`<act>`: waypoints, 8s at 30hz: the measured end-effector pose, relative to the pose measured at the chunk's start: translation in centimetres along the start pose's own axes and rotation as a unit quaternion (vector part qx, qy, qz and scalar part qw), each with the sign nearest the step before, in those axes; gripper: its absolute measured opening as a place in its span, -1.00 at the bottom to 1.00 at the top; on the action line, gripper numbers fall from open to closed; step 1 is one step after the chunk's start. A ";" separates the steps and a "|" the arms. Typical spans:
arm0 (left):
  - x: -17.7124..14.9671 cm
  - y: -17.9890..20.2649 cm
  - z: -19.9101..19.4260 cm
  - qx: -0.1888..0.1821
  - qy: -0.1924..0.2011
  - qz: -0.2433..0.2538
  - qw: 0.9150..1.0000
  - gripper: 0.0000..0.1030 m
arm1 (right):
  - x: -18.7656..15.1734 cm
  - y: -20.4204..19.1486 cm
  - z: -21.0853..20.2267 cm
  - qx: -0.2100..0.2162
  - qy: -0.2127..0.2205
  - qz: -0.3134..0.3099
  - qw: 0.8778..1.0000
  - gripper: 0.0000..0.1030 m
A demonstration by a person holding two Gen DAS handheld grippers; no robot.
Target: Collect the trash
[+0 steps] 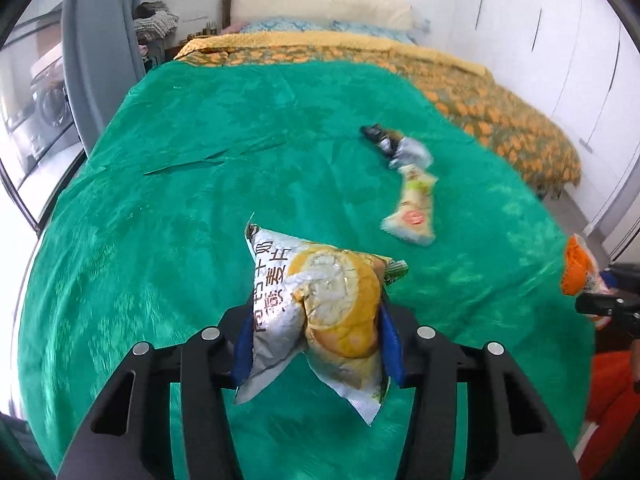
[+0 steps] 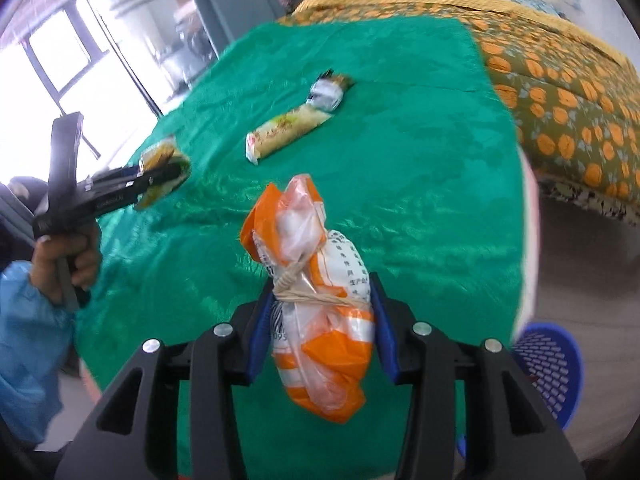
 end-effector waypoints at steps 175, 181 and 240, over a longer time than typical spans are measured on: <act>0.0 12.3 -2.3 -0.063 -0.021 0.011 0.998 -0.70 | -5.5 8.6 -8.3 -0.066 0.082 0.068 0.992 -0.15; -0.5 27.8 -3.4 -0.197 -0.042 0.074 0.977 -0.70 | -11.7 18.9 -10.2 -0.130 0.069 0.161 0.976 -0.15; -10.7 43.3 -0.5 -0.067 -0.064 0.129 0.987 0.89 | -25.3 18.6 -17.6 -0.252 0.075 0.200 0.944 0.91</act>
Point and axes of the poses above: each gripper's, at about its wrist camera, not at the fingertips, and z roughly the way its jaws point, y to its right, x to its top, the point moved 4 cm from there along z, roughly the way its jaws point, and after that the axes turned 2 degrees about z, right-handed, at the moved point
